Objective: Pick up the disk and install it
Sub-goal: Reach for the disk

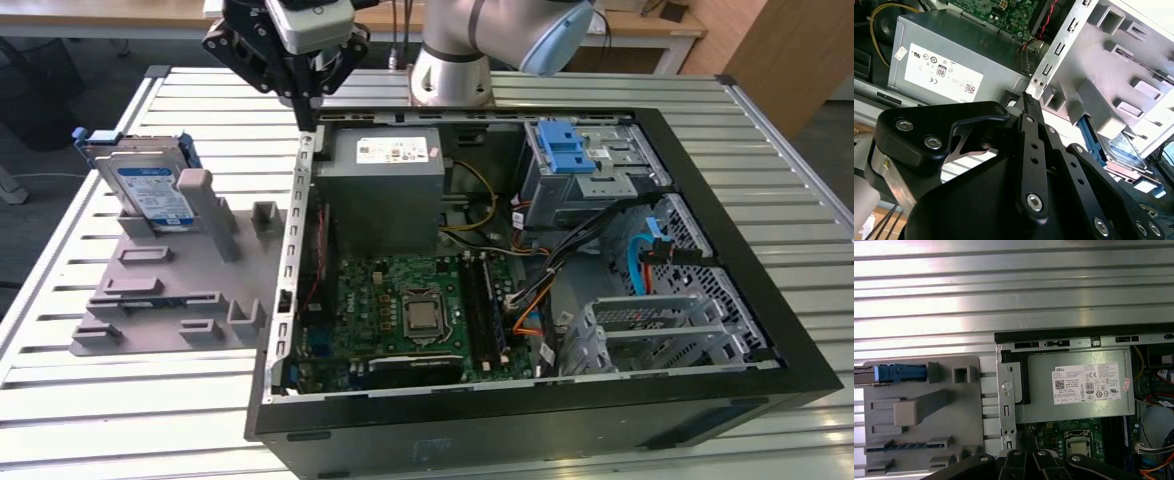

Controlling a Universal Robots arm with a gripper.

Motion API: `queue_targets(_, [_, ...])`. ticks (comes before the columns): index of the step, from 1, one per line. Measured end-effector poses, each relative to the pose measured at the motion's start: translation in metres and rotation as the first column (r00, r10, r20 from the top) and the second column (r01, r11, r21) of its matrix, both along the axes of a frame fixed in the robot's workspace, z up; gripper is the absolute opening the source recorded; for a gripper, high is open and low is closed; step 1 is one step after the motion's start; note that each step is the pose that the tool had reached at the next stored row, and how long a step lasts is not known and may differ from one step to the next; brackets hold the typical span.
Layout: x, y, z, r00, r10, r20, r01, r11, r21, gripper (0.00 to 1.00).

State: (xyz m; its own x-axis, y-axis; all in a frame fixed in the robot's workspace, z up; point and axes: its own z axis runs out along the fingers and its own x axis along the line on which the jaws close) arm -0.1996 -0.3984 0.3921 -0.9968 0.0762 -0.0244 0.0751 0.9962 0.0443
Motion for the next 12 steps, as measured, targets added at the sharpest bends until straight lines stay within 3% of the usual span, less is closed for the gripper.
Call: queue_targets(12, [-0.006, 0.0001, -0.0002, 1.0, 0.0, 0.0, 0.0, 1.0, 0.0, 0.11])
